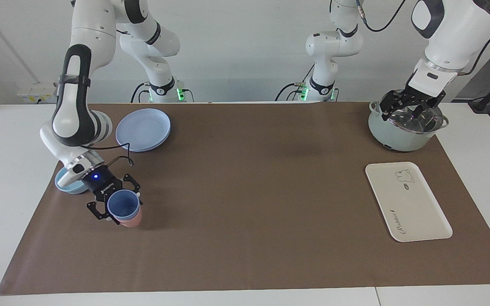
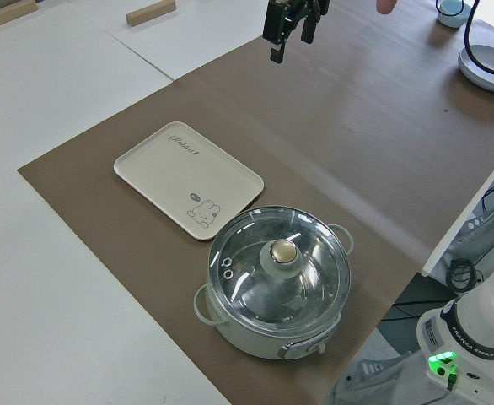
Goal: Place cup on tray
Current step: 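Lift the blue cup with the right gripper while the left gripper approaches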
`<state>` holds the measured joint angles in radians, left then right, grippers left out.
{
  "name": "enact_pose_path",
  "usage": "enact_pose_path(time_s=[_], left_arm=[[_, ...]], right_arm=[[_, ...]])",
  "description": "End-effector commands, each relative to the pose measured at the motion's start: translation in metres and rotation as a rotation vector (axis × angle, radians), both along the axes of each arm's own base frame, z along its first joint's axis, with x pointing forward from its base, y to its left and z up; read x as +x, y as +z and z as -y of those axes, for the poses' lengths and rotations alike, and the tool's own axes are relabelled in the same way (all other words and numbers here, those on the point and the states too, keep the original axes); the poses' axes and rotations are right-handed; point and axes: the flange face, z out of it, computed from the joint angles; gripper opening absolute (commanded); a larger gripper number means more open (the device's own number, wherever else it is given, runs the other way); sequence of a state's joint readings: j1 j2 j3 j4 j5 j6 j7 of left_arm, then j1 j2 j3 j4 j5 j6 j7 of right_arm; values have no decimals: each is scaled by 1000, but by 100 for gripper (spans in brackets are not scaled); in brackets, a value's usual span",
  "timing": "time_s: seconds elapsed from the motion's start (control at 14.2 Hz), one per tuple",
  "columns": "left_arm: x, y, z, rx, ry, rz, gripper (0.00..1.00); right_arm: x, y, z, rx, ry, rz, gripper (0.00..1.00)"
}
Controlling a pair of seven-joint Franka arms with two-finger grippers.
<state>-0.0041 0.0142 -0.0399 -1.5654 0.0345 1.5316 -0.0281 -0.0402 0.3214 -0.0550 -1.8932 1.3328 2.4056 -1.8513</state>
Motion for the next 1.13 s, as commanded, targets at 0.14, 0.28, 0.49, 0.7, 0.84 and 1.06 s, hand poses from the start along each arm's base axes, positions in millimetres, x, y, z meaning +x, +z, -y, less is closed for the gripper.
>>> enact_pose_path(time_s=[0.14, 0.28, 0.49, 0.7, 0.84, 1.06], left_arm=[[-7, 2, 27, -7, -40, 16, 100], [-2, 0, 38, -42, -19, 64, 100], [5, -3, 56, -231, 120, 119, 100], [10, -12, 85, -415, 199, 167, 100], [17, -19, 114, -515, 259, 170, 100], [39, -42, 171, -714, 419, 171, 100]], right_arm=[[-16, 71, -31, -175, 58, -97, 0], [-20, 97, -53, -264, 80, -131, 0], [-28, 128, -80, -329, 70, -306, 0], [-36, 149, -115, -404, 122, -345, 0], [-41, 163, -141, -455, 141, -367, 0], [-50, 185, -192, -545, 132, -417, 0]])
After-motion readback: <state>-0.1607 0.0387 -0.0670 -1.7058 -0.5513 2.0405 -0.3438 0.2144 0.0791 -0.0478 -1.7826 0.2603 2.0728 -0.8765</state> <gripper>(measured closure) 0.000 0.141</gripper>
